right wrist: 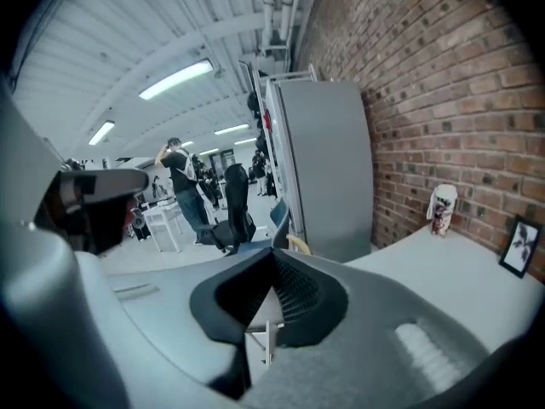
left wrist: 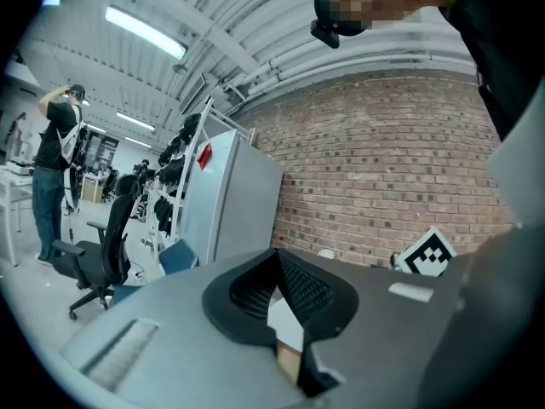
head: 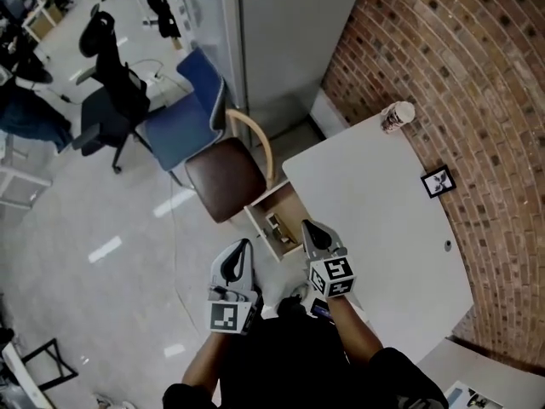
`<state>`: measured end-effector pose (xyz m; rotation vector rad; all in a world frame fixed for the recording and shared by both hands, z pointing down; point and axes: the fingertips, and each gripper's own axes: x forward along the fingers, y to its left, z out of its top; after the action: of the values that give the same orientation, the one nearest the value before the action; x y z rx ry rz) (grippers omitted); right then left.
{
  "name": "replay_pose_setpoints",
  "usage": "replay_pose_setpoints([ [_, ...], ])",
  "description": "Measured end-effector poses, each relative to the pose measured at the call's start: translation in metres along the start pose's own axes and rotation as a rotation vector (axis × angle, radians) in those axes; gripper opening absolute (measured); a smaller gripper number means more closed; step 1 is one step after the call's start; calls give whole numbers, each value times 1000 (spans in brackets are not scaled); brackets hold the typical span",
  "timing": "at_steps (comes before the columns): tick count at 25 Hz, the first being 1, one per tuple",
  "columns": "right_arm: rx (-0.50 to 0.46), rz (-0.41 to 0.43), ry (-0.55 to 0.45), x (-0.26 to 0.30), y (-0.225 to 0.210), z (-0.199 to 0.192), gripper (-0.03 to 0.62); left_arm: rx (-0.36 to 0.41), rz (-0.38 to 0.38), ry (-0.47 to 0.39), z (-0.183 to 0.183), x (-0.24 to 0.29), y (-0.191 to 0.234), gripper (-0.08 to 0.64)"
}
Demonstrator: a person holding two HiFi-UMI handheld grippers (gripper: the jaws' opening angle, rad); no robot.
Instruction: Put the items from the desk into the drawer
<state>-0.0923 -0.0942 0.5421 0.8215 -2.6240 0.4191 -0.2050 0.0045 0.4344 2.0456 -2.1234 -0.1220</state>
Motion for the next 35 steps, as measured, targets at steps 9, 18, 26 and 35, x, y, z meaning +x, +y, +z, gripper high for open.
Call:
replay_pose_setpoints([
  [9, -70, 0, -233, -103, 30, 80, 3, 13, -31, -81, 34, -24, -28, 20],
  [18, -67, -15, -237, -122, 30, 70, 3, 13, -60, -55, 31, -26, -50, 20],
  [26, -71, -15, -247, -129, 29, 69, 2, 25, -59, -68, 30, -32, -55, 20],
  [35, -70, -23, -241, -130, 27, 65, 2, 20, -68, -62, 29, -33, -56, 20],
])
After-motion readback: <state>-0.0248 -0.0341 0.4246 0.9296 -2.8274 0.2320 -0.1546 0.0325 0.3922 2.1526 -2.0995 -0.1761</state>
